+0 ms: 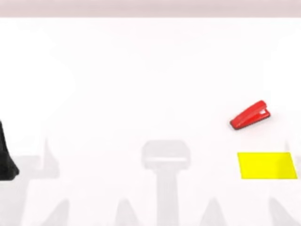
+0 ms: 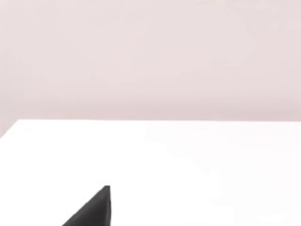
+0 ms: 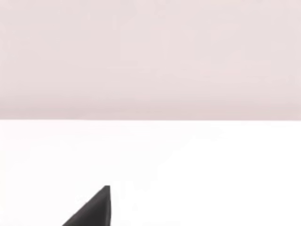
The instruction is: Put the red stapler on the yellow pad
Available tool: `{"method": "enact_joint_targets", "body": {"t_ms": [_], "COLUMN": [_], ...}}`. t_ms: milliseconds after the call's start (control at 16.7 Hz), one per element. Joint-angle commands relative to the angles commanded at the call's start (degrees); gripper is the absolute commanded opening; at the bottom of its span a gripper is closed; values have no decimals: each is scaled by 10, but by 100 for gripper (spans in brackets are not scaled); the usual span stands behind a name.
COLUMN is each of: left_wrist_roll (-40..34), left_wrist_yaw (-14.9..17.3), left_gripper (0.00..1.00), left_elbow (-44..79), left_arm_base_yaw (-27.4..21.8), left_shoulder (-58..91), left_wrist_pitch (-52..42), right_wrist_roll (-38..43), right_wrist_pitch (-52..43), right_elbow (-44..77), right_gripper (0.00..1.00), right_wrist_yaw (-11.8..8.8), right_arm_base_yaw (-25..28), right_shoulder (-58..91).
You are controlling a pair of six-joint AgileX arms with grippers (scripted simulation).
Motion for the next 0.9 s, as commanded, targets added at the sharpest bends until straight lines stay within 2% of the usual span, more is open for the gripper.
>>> {"method": "enact_joint_targets", "body": {"t_ms": [240,420,660,900], "left_wrist_roll": [0,0,0,0], "left_wrist_yaw": [0,0,0,0], "left_gripper": [100,100,100,100], "left_elbow": [0,0,0,0], "left_arm_base_yaw": [0,0,0,0], "left_shoulder": [0,0,0,0], "left_wrist_pitch": [0,0,0,0], "right_wrist_roll": [-17,-86,-240,-433], "right_wrist_pitch": [-13,-65,-181,-330], "right_elbow": [17,89,261,474], "right_gripper": [100,100,100,100], "right_wrist_yaw": [-1,-3,-2,0], "right_arm_base_yaw": [4,17,40,67], "right_shoulder": [17,89,267,518]}}
